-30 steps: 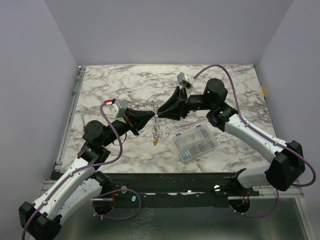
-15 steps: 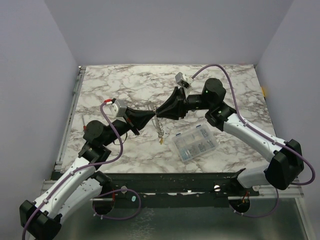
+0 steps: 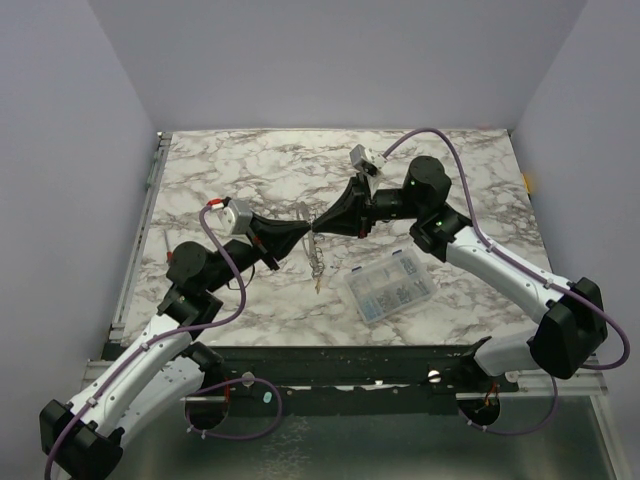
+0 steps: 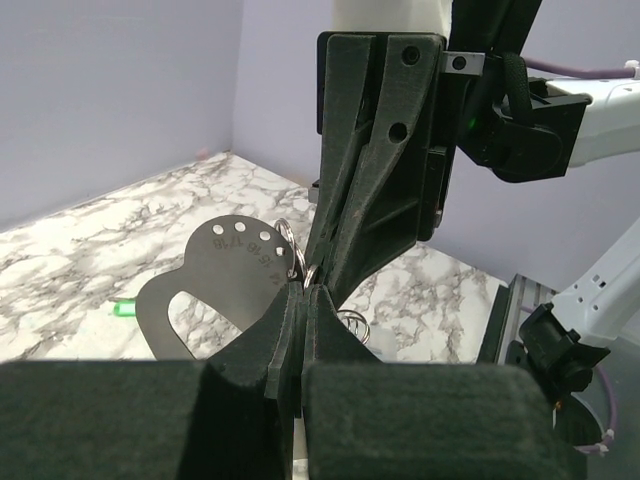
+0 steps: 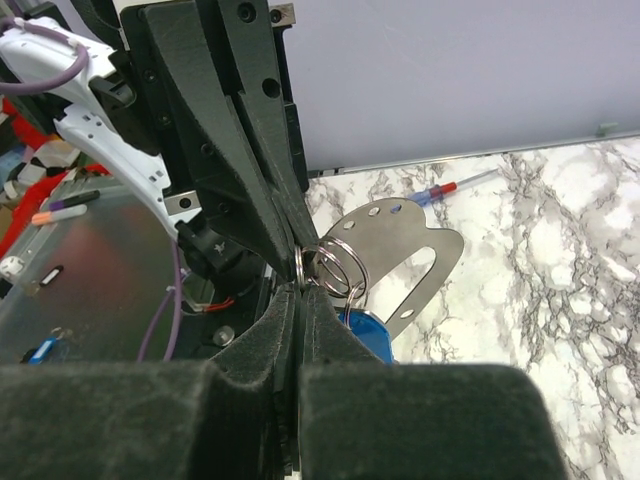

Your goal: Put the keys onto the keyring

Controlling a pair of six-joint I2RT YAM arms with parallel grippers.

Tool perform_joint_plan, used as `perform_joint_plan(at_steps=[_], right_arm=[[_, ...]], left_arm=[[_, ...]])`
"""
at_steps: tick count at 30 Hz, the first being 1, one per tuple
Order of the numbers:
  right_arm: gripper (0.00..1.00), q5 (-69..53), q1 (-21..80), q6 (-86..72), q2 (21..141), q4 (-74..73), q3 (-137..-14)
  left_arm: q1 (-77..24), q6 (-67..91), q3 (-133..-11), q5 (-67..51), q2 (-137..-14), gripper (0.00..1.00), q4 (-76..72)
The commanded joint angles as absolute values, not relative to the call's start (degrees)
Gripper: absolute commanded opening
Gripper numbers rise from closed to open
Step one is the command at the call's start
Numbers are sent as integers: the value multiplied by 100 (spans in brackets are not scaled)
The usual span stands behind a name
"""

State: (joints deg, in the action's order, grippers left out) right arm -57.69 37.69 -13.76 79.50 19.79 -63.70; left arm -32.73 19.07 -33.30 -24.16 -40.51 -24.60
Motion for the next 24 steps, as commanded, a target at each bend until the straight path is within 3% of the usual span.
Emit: perform_joint_plan(at_steps=[1, 5, 8, 18, 24], right_arm=[[1, -5708, 3849, -1146, 7831, 1890, -6443], [1, -5368, 3849, -702, 7740, 1052, -6602], [1, -4973, 3849, -406, 7704, 234, -6780], [1, -1973, 4428, 712, 8396, -3272, -7907], [1, -2502, 4453, 916, 7812, -3045, -7378]], left_arm=[[-3293, 1909, -3278, -2306, -4022, 9, -2627], [-3296, 1618, -3417, -2211, -3852, 42, -1917], [-3289, 1224, -3632, -2096, -3648, 51, -1057], [-3294, -283, -5069, -2818, -4399, 45, 1460], [-3300, -701, -5437, -3737, -5106, 37, 1573]])
